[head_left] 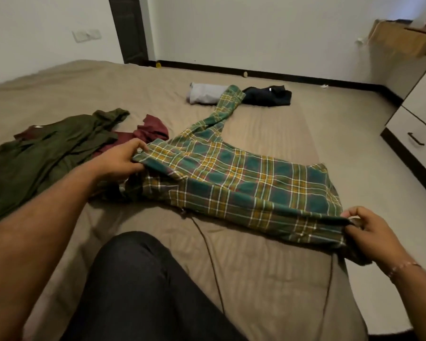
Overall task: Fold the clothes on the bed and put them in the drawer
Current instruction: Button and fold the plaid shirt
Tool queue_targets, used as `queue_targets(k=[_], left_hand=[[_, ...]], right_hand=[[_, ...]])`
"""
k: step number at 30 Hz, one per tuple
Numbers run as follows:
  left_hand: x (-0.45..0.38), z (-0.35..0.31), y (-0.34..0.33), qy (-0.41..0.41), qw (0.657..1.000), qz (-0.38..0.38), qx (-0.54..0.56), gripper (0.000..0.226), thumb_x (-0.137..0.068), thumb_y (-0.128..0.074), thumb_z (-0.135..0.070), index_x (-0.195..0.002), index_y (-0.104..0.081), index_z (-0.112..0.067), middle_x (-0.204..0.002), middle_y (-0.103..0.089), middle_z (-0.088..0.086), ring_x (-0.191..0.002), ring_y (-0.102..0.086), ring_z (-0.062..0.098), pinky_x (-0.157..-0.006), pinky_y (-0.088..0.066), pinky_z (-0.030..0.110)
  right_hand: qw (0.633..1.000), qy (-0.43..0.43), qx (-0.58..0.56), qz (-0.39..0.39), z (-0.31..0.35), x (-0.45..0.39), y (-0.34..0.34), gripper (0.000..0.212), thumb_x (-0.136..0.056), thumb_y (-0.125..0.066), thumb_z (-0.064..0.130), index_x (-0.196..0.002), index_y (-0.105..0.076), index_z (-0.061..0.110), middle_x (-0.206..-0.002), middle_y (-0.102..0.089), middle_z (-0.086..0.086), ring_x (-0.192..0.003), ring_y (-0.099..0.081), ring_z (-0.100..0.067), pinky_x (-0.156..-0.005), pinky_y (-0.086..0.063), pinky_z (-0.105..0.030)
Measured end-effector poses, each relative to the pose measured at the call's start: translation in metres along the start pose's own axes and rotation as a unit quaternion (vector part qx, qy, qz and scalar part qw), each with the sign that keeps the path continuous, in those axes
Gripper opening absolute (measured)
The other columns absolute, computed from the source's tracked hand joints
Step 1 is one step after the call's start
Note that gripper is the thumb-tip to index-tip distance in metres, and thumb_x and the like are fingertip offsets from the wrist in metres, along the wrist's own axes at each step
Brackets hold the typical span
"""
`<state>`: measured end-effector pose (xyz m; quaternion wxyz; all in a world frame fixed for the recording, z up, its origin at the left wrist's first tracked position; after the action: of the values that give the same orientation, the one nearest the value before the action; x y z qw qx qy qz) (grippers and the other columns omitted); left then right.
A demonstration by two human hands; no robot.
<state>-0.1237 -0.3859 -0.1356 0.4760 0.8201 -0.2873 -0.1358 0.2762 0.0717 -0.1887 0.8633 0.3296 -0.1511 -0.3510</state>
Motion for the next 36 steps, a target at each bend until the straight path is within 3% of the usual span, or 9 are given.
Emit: queue_targets(k=[4, 10, 13, 15, 17, 20, 23, 27, 36], left_hand=[[-0.069, -0.017, -0.019, 0.054, 0.994, 0.06, -0.068, 0.068, -0.087, -0.073, -0.033, -0.143, -0.034, -0.035, -0.138, -0.054, 0.007, -0.122, -0.055, 0.027, -0.108, -0.045, 0.049], [-0.136, -0.037, -0.079, 0.139, 0.956, 0.0, -0.257, 0.108, -0.088, -0.068, -0.054, -0.162, 0.004, -0.022, -0.157, -0.025, 0.015, -0.143, -0.027, 0.039, -0.113, -0.029, 0.06], [-0.113, -0.074, -0.094, -0.008, 0.962, -0.135, -0.239, 0.098, -0.082, -0.063, -0.048, -0.159, -0.009, -0.02, -0.155, -0.026, 0.015, -0.141, -0.029, 0.041, -0.112, -0.029, 0.062], [-0.073, -0.1, -0.125, -0.202, 0.943, -0.109, -0.242, 0.087, -0.08, -0.058, -0.043, -0.159, -0.026, -0.022, -0.158, -0.031, 0.012, -0.144, -0.033, 0.039, -0.115, -0.03, 0.059], [-0.03, -0.106, -0.157, -0.353, 0.891, -0.022, -0.284, 0.078, -0.084, -0.058, -0.042, -0.157, -0.04, -0.022, -0.162, -0.035, 0.01, -0.146, -0.036, 0.034, -0.116, -0.034, 0.053], [-0.008, -0.095, -0.168, -0.414, 0.864, 0.03, -0.284, 0.069, -0.088, -0.06, -0.038, -0.154, -0.047, -0.021, -0.163, -0.037, 0.008, -0.148, -0.039, 0.03, -0.118, -0.037, 0.049], [-0.009, -0.065, -0.18, -0.361, 0.869, 0.099, -0.323, 0.071, -0.097, -0.045, -0.045, -0.164, -0.023, -0.033, -0.17, -0.023, -0.003, -0.155, -0.026, 0.019, -0.123, -0.025, 0.04], [-0.042, -0.024, -0.175, -0.181, 0.935, 0.113, -0.283, 0.062, -0.101, -0.02, -0.045, -0.155, 0.009, -0.056, -0.172, -0.001, -0.013, -0.158, 0.002, 0.006, -0.127, -0.003, 0.034], [-0.068, -0.014, -0.149, -0.076, 0.928, 0.076, -0.358, 0.093, -0.094, -0.066, -0.036, -0.165, -0.005, -0.035, -0.174, 0.001, -0.003, -0.16, -0.005, 0.02, -0.127, -0.017, 0.044]], right_hand=[[0.996, -0.058, -0.039, -0.062, -0.015, -0.035, -0.001, 0.012, -0.093, -0.07, 0.01, -0.094, -0.069, 0.021, -0.089, -0.074, -0.004, -0.087, -0.069, -0.031, -0.081, -0.058, -0.049], [0.985, -0.089, 0.01, -0.145, -0.034, -0.064, -0.012, 0.005, -0.096, -0.066, 0.017, -0.098, -0.067, 0.022, -0.093, -0.072, -0.006, -0.089, -0.065, -0.033, -0.076, -0.046, -0.036], [0.962, -0.006, 0.195, -0.192, -0.022, -0.058, -0.013, 0.026, -0.09, -0.069, 0.019, -0.115, -0.063, 0.023, -0.119, -0.066, -0.009, -0.106, -0.057, -0.032, -0.087, -0.049, -0.047], [0.953, 0.108, 0.219, -0.18, 0.0, -0.05, -0.023, 0.044, -0.085, -0.074, 0.021, -0.127, -0.06, 0.02, -0.132, -0.059, -0.008, -0.121, -0.051, -0.03, -0.101, -0.045, -0.052], [0.95, 0.224, 0.21, -0.052, 0.028, -0.036, -0.054, 0.055, -0.086, -0.076, 0.032, -0.137, -0.057, 0.026, -0.14, -0.058, -0.002, -0.129, -0.05, -0.022, -0.113, -0.043, -0.048], [0.899, 0.235, 0.324, 0.177, 0.027, -0.015, -0.116, 0.08, -0.089, -0.059, 0.06, -0.159, -0.027, 0.038, -0.166, -0.029, 0.008, -0.152, -0.026, -0.017, -0.128, -0.017, -0.05], [0.874, 0.178, 0.395, 0.221, 0.01, -0.012, -0.136, 0.085, -0.093, -0.045, 0.058, -0.163, 0.0, 0.039, -0.172, 0.003, 0.011, -0.159, 0.003, -0.016, -0.126, 0.008, -0.058], [0.874, 0.15, 0.407, 0.219, 0.005, -0.019, -0.125, 0.083, -0.096, -0.042, 0.049, -0.162, 0.008, 0.041, -0.171, 0.018, 0.013, -0.158, 0.017, -0.015, -0.121, 0.014, -0.066], [0.882, 0.084, 0.396, 0.243, -0.024, -0.047, -0.091, 0.108, -0.091, -0.063, 0.005, -0.157, 0.007, 0.055, -0.168, 0.026, 0.011, -0.157, 0.021, -0.028, -0.127, -0.008, -0.059]])
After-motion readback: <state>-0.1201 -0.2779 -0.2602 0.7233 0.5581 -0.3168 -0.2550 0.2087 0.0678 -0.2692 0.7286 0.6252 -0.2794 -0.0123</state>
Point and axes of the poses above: each hand's wrist, its own x-axis away from the middle knuckle, its own y-axis out of the back of the hand, z = x × y, the point moved 7 cm from there along -x, towards the middle knuckle
